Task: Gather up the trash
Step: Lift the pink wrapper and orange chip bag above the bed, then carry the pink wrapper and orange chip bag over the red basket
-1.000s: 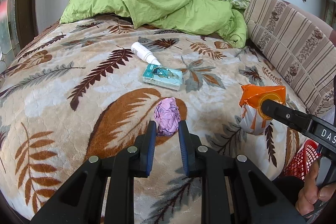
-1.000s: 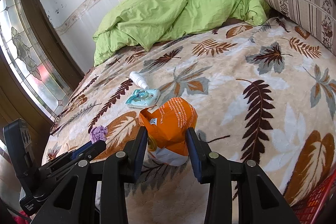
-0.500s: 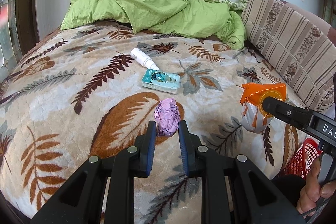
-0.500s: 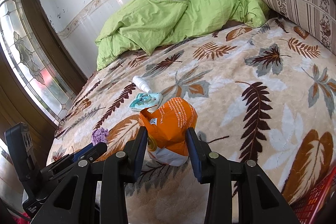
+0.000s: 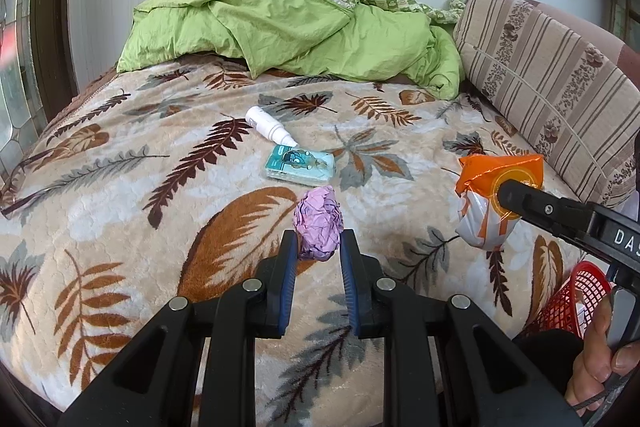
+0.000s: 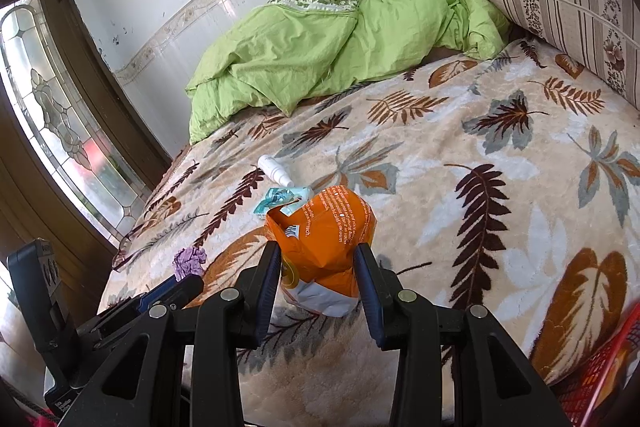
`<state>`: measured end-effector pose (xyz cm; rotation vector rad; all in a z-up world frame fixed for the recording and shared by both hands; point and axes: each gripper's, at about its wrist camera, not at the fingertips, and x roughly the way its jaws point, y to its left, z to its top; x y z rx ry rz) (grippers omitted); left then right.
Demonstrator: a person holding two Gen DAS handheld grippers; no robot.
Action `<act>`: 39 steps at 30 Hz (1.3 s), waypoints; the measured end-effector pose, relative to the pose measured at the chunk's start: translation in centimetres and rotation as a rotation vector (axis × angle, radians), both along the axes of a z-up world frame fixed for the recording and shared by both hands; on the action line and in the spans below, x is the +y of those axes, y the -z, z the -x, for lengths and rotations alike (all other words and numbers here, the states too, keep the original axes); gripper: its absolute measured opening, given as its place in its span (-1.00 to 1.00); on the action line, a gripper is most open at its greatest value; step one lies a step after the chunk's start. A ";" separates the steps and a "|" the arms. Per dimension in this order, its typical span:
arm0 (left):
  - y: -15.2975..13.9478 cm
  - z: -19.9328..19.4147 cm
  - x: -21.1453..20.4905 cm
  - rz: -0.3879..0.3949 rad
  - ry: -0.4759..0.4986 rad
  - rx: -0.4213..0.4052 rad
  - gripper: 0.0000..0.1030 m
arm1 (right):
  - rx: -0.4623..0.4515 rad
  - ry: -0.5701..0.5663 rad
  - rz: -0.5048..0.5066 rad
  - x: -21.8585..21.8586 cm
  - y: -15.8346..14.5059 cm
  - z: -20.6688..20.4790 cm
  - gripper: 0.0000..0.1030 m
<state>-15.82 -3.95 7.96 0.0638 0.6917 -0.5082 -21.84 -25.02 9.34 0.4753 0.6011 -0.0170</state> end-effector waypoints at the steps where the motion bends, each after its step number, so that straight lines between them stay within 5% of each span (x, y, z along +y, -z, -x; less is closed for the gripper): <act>1: -0.1 0.0 0.0 0.001 0.001 -0.001 -0.60 | -0.005 0.000 0.001 0.0 -0.2 0.2 -0.21; 39: -1.6 1.0 -0.3 0.014 0.017 -0.012 -0.60 | -0.061 0.002 -0.005 0.4 -2.8 2.1 -0.21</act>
